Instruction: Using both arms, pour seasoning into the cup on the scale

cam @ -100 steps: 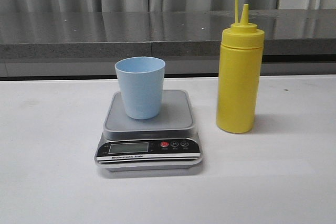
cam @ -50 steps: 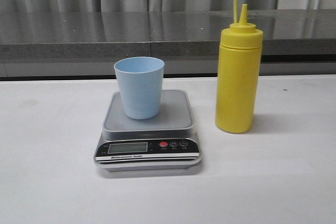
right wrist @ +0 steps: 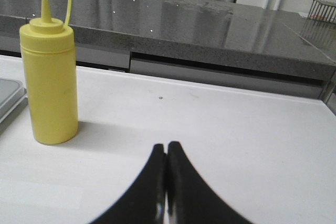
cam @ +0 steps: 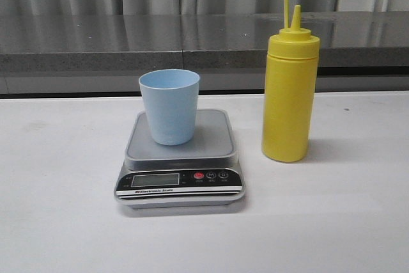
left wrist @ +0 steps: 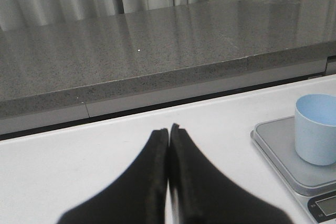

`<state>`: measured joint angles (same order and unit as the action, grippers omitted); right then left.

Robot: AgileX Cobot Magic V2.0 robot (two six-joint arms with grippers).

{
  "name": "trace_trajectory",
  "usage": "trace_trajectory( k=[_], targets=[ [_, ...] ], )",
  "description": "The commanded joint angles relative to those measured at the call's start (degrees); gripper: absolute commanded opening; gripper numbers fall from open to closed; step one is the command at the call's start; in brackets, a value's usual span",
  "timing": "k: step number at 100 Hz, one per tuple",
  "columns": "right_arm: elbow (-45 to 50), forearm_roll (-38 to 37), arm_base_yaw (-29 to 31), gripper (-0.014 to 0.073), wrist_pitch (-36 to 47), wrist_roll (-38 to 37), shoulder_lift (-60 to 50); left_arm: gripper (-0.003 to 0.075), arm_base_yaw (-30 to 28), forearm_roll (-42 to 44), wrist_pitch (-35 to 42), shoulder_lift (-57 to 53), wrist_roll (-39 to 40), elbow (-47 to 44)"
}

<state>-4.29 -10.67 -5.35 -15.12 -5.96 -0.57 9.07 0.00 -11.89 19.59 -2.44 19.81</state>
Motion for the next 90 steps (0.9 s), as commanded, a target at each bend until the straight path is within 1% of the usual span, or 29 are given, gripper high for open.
trace_trajectory(
  k=[1,11,21,33,90],
  targets=[
    [0.1,-0.4,1.0,-0.0120,7.0,0.7,-1.0,-0.0018,-0.1,0.0,5.0,0.4,0.2,1.5],
    [2.4,-0.4,1.0,-0.0120,10.3,0.7,-1.0,-0.0018,-0.1,0.0,5.0,0.4,0.2,1.5],
    [4.4,-0.3,1.0,-0.0120,11.8,0.7,-1.0,-0.0018,-0.1,0.0,5.0,0.4,0.2,1.5],
    [5.9,0.1,1.0,-0.0120,12.2,0.7,-1.0,-0.0018,-0.1,0.0,5.0,0.4,0.2,1.5],
    [5.9,0.1,1.0,-0.0120,12.7,0.7,-1.0,-0.0018,-0.1,0.0,5.0,0.4,0.2,1.5]
  ],
)
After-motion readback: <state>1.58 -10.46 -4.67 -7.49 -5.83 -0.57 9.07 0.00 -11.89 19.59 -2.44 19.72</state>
